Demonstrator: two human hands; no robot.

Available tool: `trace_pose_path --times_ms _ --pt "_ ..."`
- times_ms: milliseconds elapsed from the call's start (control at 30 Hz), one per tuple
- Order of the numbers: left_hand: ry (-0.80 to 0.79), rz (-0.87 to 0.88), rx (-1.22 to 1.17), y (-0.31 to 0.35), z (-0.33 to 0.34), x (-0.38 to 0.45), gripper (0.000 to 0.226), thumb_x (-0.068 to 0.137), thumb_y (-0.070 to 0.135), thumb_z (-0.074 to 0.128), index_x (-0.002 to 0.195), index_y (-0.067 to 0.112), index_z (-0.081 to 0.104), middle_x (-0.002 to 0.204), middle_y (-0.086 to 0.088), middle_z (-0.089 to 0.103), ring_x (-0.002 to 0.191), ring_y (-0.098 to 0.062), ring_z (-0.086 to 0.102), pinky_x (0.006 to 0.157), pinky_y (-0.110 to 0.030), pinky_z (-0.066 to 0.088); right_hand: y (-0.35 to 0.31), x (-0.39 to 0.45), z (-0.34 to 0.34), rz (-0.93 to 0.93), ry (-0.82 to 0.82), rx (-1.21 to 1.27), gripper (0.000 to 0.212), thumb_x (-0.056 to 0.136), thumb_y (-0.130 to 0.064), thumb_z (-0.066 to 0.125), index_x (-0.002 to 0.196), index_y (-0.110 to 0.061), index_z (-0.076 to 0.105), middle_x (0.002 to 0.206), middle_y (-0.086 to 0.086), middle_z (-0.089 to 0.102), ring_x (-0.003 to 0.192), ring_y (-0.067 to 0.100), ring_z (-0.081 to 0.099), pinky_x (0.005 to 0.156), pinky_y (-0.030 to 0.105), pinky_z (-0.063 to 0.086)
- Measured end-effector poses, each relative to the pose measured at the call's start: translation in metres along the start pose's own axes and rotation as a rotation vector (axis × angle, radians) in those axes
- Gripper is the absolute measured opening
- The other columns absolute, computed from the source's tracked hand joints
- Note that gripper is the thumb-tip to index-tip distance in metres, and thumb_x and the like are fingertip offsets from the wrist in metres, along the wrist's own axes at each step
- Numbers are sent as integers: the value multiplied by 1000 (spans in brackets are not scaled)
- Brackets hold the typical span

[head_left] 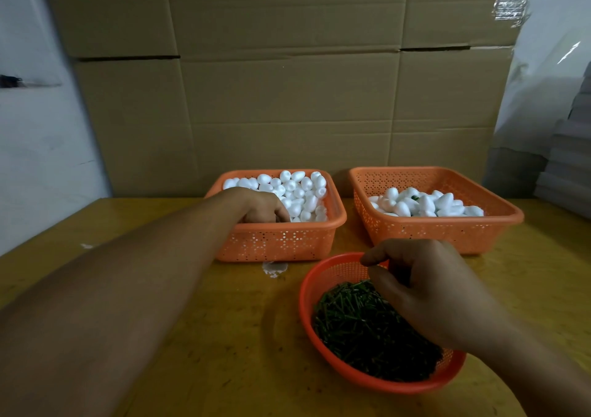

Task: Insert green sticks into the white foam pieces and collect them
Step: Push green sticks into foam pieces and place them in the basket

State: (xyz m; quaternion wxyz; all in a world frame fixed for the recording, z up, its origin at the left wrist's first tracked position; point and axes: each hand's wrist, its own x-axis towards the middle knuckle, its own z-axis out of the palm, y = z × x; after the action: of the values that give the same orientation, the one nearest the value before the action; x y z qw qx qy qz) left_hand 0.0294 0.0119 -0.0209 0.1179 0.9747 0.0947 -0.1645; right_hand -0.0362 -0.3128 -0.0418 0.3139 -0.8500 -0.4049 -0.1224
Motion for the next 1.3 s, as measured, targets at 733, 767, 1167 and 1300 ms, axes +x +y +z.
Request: trace_pose_path --times_ms 733,767,1167,1300 --pt "250 119 -456 -3 0 -8 23 84 13 80 105 15 69 94 -5 73 80 -16 73 75 -30 59 -1 -1 -2 11 -44 -12 15 91 -30 66 103 -32 75 55 -9 63 48 8 58 45 29 44" --pt "279 147 -533 -1 0 -11 23 85 9 78 105 11 68 92 -8 72 74 -15 73 70 -28 58 -1 -1 -2 16 -42 -16 14 91 -31 66 102 -32 75 55 -9 63 49 7 58 47 31 46" --pt "462 481 -996 43 19 -80 15 95 3 62 105 11 69 94 -19 73 73 -16 67 68 -26 55 -3 -1 -2 26 -86 -59 14 92 -32 67 103 -33 75 61 -17 66 54 1 60 50 28 48" --pt "430 526 -1047 58 43 -103 14 96 -1 59 102 8 68 92 -21 67 79 -20 65 72 -29 54 -2 -1 -4 30 -188 -129 15 90 -37 67 103 -38 74 81 -21 72 69 -1 66 65 32 57"
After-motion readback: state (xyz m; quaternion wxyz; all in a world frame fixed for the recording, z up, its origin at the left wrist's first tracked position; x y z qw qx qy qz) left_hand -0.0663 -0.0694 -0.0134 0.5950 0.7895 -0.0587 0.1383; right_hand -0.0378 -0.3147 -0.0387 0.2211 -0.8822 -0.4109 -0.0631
